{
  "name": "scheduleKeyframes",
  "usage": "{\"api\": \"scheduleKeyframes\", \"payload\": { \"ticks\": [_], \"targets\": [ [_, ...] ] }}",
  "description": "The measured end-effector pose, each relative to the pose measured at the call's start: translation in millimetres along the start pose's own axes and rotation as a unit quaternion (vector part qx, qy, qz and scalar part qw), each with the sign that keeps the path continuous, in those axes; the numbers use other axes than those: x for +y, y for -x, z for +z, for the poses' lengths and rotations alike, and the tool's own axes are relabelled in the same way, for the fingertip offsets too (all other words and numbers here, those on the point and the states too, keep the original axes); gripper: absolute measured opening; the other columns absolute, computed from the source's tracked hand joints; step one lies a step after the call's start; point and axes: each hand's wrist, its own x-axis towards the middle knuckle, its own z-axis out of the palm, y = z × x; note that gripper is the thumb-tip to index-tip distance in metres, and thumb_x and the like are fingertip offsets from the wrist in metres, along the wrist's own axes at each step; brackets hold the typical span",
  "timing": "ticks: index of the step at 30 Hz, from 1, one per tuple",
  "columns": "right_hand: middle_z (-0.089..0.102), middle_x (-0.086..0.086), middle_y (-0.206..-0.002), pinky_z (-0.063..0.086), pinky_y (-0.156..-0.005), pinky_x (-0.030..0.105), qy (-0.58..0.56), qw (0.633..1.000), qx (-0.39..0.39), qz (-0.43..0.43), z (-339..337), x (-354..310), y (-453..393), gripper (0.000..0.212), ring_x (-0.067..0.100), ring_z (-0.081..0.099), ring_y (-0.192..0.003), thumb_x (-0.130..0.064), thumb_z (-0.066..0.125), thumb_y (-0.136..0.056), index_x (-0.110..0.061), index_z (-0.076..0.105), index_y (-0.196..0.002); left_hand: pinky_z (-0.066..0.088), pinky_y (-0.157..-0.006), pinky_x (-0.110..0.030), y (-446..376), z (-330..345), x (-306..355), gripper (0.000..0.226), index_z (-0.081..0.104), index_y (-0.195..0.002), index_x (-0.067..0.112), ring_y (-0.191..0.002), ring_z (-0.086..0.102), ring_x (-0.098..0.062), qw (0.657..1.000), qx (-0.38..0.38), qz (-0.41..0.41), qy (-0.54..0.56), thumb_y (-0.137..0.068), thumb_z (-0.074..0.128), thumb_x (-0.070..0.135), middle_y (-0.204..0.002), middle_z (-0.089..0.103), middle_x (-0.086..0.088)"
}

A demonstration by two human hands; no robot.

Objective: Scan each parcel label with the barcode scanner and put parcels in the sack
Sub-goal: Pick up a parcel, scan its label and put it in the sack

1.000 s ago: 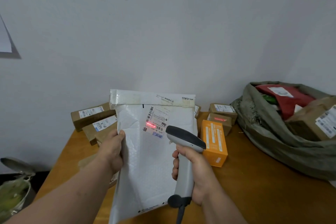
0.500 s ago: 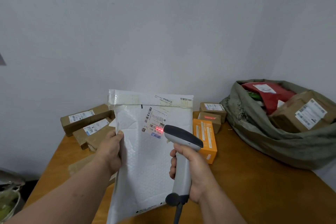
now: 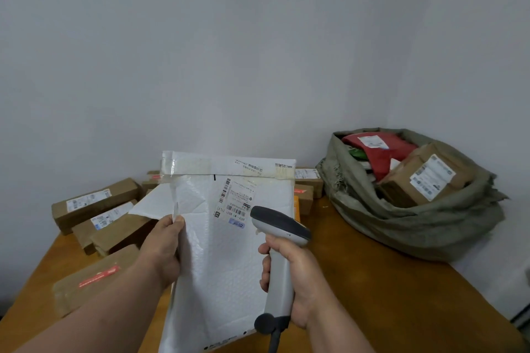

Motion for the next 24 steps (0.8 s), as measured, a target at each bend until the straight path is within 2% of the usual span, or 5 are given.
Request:
{"api": "scheduleKeyframes", "payload": {
  "ticks": [5, 12, 16, 20, 24],
  "targets": [
    [0.057, 0.008, -0.063, 0.047, -0.055, 0.029, -0.014, 0.998, 0.047, -0.029, -59.0, -25.5, 16.5, 0.022, 0.017, 0.053, -0.054, -0.02, 0.077, -0.08, -0.003, 0.068, -0.09, 0.045, -0.066, -0.034, 20.9, 61.7, -15.2, 0.022, 0.057, -0.09, 0.014, -0.082, 0.058, -0.025, 0.999, -0.017, 0.028, 0.011, -0.106, 0.042, 0.017, -0.094, 0.063, -0.009],
    [0.061, 0.007, -0.066, 0.051, -0.061, 0.032, 0.01, 0.992, 0.117, -0.052, -136.4, -54.6, 28.6, 0.035, 0.021, 0.058, -0.062, -0.026, 0.079, -0.081, -0.004, 0.067, -0.105, 0.045, -0.093, -0.043, 31.2, 146.4, -24.8, 0.018, 0.057, -0.115, 0.019, -0.103, 0.057, -0.029, 0.993, -0.012, 0.012, 0.115, -0.106, 0.042, 0.021, -0.111, 0.061, -0.007],
    [0.064, 0.008, -0.075, 0.054, -0.064, 0.034, 0.0, 0.985, 0.15, -0.08, -162.1, -68.4, 23.5, 0.04, 0.02, 0.063, -0.067, -0.029, 0.081, -0.079, -0.005, 0.066, -0.108, 0.045, -0.085, -0.03, 22.2, 189.8, -8.2, 0.024, 0.053, -0.111, 0.011, -0.107, 0.058, -0.025, 0.975, -0.034, -0.038, 0.217, -0.092, 0.064, 0.021, -0.109, 0.055, -0.006],
    [0.066, 0.004, -0.103, 0.051, -0.099, 0.046, -0.001, 0.967, 0.208, -0.15, -178.2, -89.9, 10.9, 0.038, 0.023, 0.062, -0.098, -0.028, 0.079, -0.082, -0.02, 0.063, -0.116, 0.049, -0.07, -0.033, 5.9, 227.4, 6.6, 0.017, 0.05, -0.087, 0.02, -0.073, 0.054, -0.015, 0.964, -0.043, -0.007, 0.263, -0.102, 0.045, 0.024, -0.085, 0.052, 0.002],
    [0.069, -0.001, -0.11, 0.045, -0.107, 0.05, -0.037, 0.941, 0.25, -0.224, -183.6, -114.7, -9.0, 0.045, 0.021, 0.062, -0.105, -0.031, 0.081, -0.077, -0.027, 0.063, -0.118, 0.055, -0.068, -0.038, -11.5, 266.0, 20.9, 0.006, 0.062, -0.097, 0.019, -0.088, 0.066, -0.016, 0.963, -0.044, -0.022, 0.266, -0.096, 0.057, 0.015, -0.097, 0.07, 0.004]
  ]
}}
